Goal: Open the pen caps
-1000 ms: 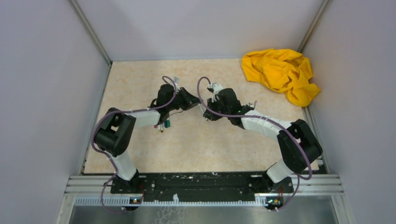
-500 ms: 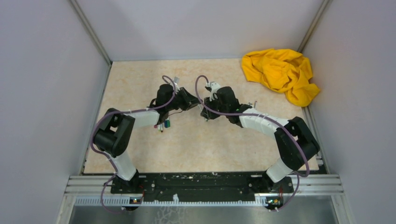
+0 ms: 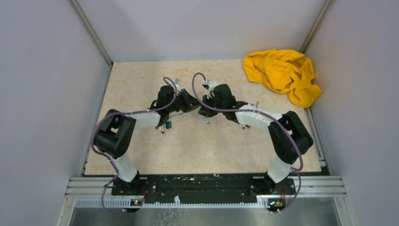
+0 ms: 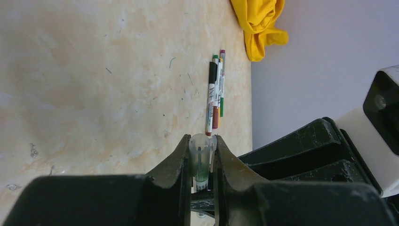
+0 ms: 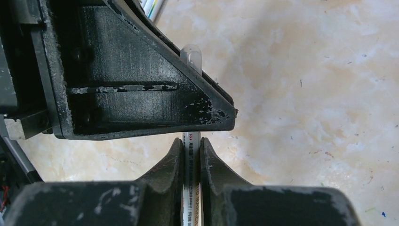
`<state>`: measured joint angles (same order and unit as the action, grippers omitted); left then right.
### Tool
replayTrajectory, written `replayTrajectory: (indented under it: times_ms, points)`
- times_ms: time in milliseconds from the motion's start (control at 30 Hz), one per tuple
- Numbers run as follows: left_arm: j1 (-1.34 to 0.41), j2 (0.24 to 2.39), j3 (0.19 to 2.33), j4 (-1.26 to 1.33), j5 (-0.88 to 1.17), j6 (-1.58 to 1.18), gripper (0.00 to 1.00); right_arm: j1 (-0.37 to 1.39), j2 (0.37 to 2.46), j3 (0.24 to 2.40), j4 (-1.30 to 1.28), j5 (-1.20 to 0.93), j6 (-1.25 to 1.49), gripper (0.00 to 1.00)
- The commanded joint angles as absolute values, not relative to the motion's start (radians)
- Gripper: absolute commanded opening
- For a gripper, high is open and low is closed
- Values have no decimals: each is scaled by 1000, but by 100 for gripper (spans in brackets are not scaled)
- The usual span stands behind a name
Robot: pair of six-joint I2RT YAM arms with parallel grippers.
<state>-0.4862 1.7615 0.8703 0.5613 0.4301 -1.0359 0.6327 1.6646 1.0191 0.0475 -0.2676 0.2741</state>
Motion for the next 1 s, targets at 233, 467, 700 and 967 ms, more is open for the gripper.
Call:
replayTrajectory:
  times_ms: [233, 467, 700, 967]
  points:
    - [-377, 1834, 1053, 395, 235, -905, 0, 649, 1643, 888, 90, -224, 290, 0]
    - [-322, 1900, 1143, 317, 183, -847, 0, 649, 1602, 812, 127, -190, 322, 0]
    - [-273, 1922, 1186, 273, 151, -793, 0, 650, 1542, 750, 127, -179, 339, 0]
    - [-220, 1938, 1190, 271, 161, -836, 0, 666, 1519, 711, 137, -177, 360, 0]
